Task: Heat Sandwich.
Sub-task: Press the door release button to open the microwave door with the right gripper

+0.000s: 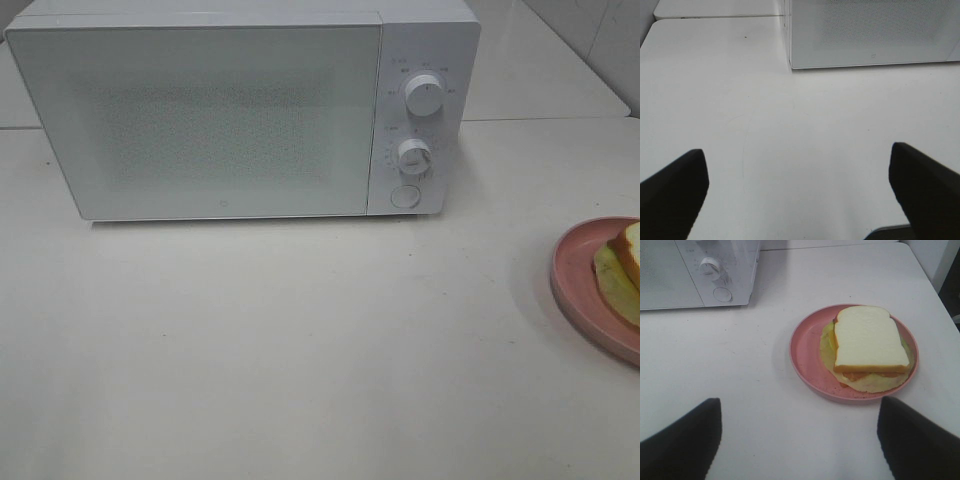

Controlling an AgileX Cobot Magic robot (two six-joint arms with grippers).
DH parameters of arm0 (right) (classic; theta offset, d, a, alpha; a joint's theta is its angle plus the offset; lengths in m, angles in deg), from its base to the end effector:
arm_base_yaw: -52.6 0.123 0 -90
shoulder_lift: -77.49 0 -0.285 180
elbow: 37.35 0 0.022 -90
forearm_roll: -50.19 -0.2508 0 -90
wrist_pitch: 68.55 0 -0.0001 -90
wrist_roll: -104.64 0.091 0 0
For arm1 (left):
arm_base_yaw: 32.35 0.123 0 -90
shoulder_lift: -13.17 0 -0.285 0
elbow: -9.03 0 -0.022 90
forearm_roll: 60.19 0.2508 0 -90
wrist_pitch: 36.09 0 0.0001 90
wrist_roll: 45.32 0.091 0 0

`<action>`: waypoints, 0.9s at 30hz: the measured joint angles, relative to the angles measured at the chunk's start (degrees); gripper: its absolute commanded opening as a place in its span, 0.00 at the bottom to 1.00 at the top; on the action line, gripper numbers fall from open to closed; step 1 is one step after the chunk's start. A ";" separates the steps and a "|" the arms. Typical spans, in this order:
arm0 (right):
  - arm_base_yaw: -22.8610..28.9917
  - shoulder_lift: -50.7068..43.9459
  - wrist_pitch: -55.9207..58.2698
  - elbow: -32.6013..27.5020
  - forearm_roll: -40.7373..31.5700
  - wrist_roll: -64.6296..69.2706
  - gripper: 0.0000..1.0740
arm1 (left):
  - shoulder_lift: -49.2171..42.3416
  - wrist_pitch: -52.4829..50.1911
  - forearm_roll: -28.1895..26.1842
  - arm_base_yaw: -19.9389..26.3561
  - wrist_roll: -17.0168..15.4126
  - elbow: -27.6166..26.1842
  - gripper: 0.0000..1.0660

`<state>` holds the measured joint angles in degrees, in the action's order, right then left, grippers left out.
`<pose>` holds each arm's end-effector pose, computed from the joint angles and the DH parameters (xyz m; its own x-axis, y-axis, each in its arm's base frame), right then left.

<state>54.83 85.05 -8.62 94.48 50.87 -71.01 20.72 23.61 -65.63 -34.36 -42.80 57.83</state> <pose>-0.0056 -0.0012 0.2804 -0.4337 0.0531 -0.8995 0.0007 0.9983 0.0586 -0.0047 -0.0073 0.2780 -0.4376 0.0113 -0.8991 0.1068 0.9935 -0.0394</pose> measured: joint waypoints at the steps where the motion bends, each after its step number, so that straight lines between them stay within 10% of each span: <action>1: 0.00 0.00 0.00 0.00 0.00 0.00 0.77 | 0.00 0.00 0.00 0.00 0.00 0.00 0.86; 27: 0.00 7.45 -1.03 2.92 0.00 0.00 0.71 | 0.00 0.00 0.00 0.00 0.00 0.00 0.86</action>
<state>54.83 92.50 -9.65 97.41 50.87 -71.01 20.72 23.61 -65.63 -34.36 -42.80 57.83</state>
